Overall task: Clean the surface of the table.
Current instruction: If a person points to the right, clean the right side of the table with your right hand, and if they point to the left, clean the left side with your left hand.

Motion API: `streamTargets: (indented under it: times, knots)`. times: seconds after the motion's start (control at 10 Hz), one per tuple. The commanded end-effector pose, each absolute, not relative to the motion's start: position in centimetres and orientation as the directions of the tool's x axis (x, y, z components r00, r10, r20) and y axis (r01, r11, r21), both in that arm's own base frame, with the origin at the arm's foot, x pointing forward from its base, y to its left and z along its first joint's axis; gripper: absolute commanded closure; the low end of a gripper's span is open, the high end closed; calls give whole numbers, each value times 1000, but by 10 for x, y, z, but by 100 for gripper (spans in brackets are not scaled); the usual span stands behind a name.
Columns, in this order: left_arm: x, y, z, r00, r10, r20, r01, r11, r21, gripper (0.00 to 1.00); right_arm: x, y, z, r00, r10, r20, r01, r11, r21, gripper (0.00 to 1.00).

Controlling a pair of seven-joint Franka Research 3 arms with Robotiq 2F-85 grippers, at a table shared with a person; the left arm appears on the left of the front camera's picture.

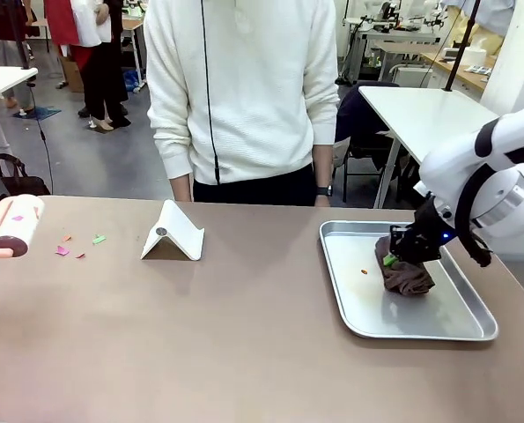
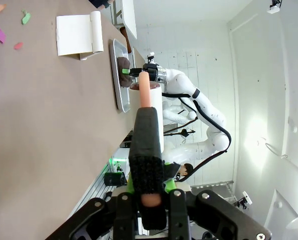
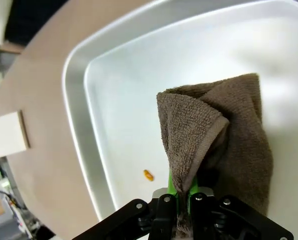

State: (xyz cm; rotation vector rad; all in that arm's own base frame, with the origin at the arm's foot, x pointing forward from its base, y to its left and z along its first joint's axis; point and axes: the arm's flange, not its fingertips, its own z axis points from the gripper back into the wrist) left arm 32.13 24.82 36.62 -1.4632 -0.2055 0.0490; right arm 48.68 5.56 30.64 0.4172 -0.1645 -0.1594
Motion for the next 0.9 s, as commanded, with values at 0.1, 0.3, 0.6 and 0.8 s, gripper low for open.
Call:
streamTargets:
  times: [0.1, 0.3, 0.6, 0.8]
  knots:
    - [318, 246, 369, 982, 156, 104, 87, 108, -990, 100, 490, 93, 306, 993, -52, 104, 6, 916, 401, 93]
    - [318, 246, 369, 982, 156, 104, 87, 108, -990, 100, 486, 113, 303, 995, 2, 99, -41, 917, 397, 93]
    - [318, 246, 369, 982, 156, 104, 87, 108, -990, 100, 479, 134, 298, 991, 84, 106, -114, 939, 324, 93]
    - [318, 246, 369, 982, 156, 104, 87, 108, -990, 100, 482, 127, 295, 992, 63, 109, -92, 954, 286, 93]
